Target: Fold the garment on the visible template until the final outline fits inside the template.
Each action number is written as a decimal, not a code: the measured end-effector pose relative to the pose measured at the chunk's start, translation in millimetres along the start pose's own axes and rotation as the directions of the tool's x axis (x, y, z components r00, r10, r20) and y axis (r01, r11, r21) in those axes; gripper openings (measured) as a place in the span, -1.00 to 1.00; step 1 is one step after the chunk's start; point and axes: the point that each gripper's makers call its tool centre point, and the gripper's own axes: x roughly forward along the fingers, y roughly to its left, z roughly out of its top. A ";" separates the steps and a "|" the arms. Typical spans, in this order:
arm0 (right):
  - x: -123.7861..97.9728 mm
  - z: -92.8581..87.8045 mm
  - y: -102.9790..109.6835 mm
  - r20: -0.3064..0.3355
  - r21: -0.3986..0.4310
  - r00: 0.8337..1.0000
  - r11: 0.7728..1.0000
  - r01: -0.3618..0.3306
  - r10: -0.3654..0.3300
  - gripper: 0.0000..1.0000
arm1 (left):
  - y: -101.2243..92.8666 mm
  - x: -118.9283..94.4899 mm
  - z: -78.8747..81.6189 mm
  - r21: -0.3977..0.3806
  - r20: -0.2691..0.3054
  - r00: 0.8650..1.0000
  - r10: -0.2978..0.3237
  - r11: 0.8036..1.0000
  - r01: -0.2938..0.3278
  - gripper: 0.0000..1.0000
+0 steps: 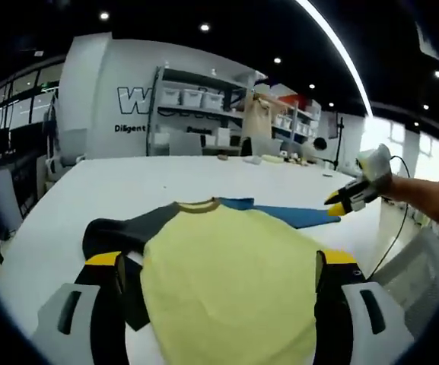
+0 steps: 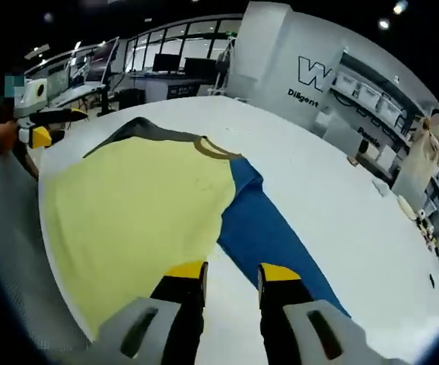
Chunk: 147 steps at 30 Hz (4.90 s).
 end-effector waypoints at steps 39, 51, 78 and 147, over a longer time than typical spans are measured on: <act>14.0 -112.3 -164.1 -0.204 0.423 0.918 0.815 0.395 -0.339 -0.63 | -3.1 -5.0 -16.8 -0.013 -0.077 0.997 -0.016 1.000 0.015 0.82; 19.8 -115.3 -155.7 -0.171 0.482 0.941 0.808 0.338 -0.292 -0.88 | -3.5 -4.2 -19.5 -0.010 -0.090 0.996 -0.017 1.000 0.016 0.74; -7.9 -62.3 -238.2 -0.070 0.418 0.837 0.746 0.519 -0.543 -1.00 | -7.9 -3.3 -27.0 -0.009 -0.120 0.992 -0.041 0.999 0.040 0.65; -3.6 -132.4 -195.8 -0.247 0.691 0.877 0.559 0.458 -0.413 -1.00 | -15.3 -2.1 -32.9 -0.006 -0.148 0.985 -0.085 0.996 0.085 0.48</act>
